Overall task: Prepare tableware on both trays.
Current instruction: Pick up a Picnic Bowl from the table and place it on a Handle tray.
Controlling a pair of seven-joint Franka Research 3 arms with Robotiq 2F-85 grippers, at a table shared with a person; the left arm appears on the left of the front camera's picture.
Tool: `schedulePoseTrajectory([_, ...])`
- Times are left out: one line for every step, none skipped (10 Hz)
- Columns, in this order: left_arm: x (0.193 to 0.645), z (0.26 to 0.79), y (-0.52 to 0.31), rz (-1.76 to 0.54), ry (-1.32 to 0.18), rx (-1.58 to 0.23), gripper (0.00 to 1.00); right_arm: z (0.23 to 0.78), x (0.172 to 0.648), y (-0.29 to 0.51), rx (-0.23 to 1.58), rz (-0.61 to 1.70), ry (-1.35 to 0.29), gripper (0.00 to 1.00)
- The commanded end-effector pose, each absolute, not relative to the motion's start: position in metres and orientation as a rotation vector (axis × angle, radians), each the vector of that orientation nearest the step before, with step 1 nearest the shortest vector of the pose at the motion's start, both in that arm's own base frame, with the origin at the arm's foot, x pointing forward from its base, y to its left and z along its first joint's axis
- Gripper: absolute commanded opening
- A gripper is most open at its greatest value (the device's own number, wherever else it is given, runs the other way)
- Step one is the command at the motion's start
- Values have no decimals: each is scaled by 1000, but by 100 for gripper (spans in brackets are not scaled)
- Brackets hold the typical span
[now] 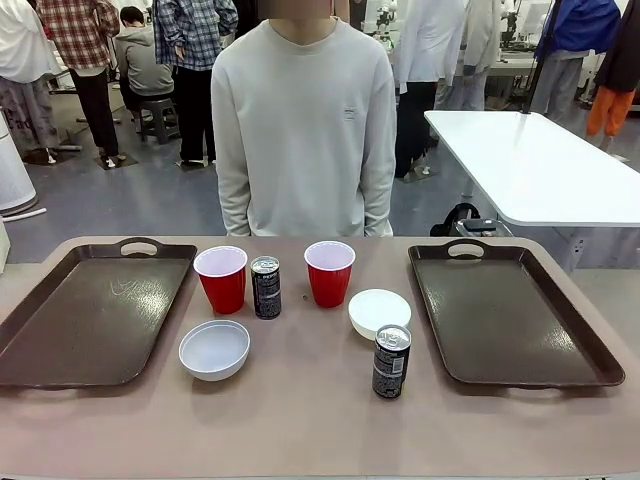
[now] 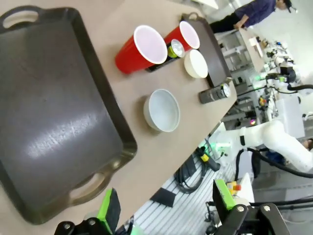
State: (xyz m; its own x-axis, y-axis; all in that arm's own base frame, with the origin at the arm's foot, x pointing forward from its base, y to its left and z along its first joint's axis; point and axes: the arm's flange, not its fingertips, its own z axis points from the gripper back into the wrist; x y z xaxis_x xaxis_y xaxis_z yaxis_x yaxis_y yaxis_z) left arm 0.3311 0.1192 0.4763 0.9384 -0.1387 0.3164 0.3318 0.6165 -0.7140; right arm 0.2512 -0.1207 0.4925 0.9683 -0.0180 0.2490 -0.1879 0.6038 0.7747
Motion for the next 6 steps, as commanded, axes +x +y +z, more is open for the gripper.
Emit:
schedulePoseTrajectory([331,472,126,-288,-213,-914,100,486,248,-128,959,87,-250,100])
schedulePoseTrajectory([331,472,126,-288,-213,-914,100,486,248,-128,959,87,-250,100])
schedulePoseTrajectory([331,472,126,-288,-213,-914,100,486,248,-128,959,87,-250,100])
schedulePoseTrajectory([331,472,126,-288,-213,-914,100,486,248,-128,959,87,-250,100])
schedulePoseTrajectory([331,472,126,-288,-213,-914,100,486,248,-128,959,87,-250,100])
schedulePoseTrajectory([331,472,126,-288,-213,-914,100,486,248,-128,959,87,-250,100])
